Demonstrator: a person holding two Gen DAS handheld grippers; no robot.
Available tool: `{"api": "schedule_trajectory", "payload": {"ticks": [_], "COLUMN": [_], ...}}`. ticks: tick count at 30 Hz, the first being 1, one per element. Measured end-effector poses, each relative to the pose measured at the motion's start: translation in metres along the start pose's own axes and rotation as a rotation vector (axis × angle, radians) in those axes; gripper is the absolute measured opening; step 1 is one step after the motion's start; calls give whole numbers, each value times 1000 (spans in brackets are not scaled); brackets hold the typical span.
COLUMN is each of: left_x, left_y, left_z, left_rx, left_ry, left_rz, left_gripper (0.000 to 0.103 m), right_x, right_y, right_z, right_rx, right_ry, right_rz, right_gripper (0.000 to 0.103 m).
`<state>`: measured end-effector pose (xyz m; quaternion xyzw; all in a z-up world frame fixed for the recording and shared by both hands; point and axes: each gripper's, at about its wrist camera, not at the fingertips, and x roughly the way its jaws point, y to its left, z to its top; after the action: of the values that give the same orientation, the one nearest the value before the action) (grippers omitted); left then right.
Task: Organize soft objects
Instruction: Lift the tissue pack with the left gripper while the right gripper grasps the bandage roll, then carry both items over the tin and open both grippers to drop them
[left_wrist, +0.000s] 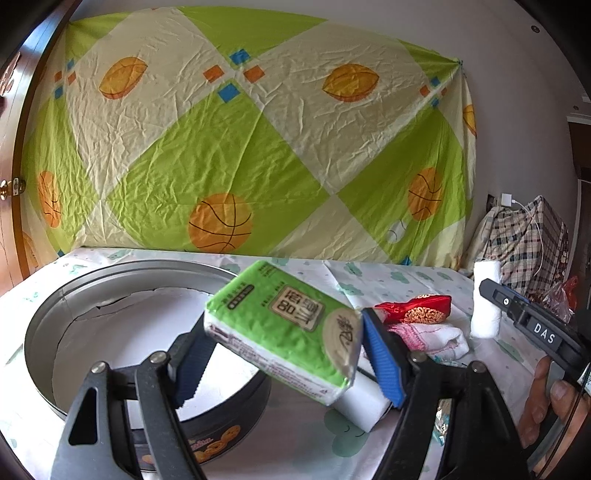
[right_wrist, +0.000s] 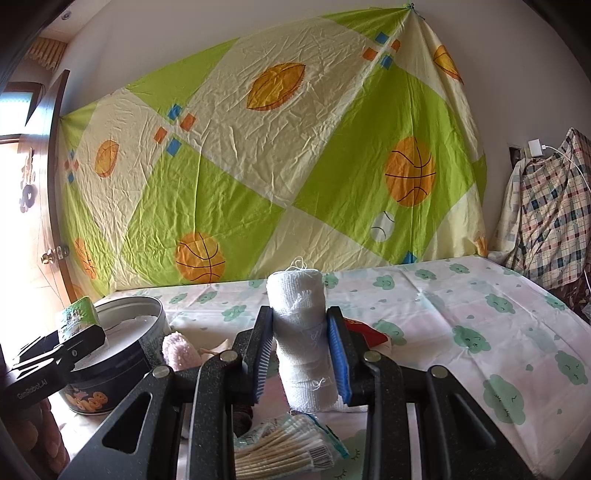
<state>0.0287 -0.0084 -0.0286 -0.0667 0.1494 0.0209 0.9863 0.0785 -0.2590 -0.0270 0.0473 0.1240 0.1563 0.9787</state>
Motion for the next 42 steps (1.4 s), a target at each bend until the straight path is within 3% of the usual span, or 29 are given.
{"api": "schedule_trajectory", "payload": {"ticks": [42], "left_x": [-12], "left_y": [62], "left_z": [1], "left_rx": [-61], "left_ry": [-25], "left_rz": [116], "left_gripper": [76], "right_x": [24], "right_y": [108], "right_z": [-7], "right_rx": [-110], "right_ry": [-6], "right_rz": [198], "right_gripper": [32]}}
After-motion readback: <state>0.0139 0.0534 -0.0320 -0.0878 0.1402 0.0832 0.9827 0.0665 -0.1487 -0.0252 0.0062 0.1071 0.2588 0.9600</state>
